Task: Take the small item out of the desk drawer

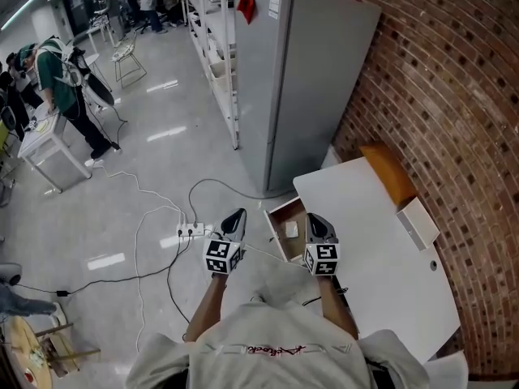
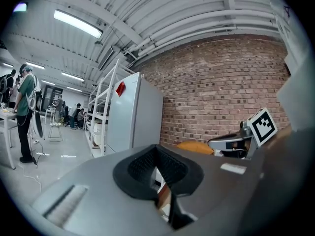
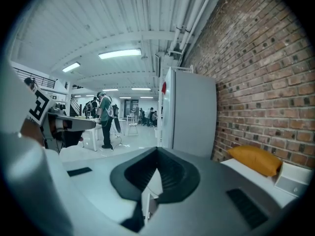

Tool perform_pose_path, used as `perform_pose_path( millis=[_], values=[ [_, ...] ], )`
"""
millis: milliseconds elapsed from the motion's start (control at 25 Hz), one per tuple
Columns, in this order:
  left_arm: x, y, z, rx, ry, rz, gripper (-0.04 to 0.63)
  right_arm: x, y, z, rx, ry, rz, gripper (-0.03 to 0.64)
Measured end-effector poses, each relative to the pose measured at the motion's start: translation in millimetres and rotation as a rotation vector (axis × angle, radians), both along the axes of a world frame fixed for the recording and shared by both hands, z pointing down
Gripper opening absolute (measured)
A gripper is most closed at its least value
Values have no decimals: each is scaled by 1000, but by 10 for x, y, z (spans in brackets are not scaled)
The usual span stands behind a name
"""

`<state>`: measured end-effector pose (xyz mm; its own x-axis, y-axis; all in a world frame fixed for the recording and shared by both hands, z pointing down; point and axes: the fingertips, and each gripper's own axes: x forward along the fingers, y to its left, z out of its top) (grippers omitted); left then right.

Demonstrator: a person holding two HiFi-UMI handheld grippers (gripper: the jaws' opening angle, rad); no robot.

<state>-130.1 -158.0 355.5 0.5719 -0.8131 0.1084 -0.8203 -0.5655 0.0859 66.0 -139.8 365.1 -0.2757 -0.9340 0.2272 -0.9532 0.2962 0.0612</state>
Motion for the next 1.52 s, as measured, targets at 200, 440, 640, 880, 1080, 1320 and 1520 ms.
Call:
perform_pose_path(
  millis=[200, 440, 640, 880, 1080, 1320, 1520],
  values=[
    [-19, -217, 68, -8, -17, 2, 9, -28, -200, 88, -15, -5, -7, 11],
    [85, -285, 157, -43, -9, -17, 9, 99, -266, 226, -46, -11, -23, 11],
    [314, -278, 325, -81, -34, -31, 9, 312, -243, 373, -83, -32, -48, 11],
    [683, -212, 442, -115, -51, -43, 9, 530, -316, 446, -93, -57, -94, 11],
    [862, -70, 635, -154, -71, -65, 9, 607, -279, 548, -101, -86, -137, 11],
    [983, 58, 822, -191, -76, -80, 9, 658, -173, 732, -129, -110, -153, 11],
    [1055, 70, 1044, -234, -76, -42, 9, 599, -69, 914, -161, -147, -148, 11]
  ],
)
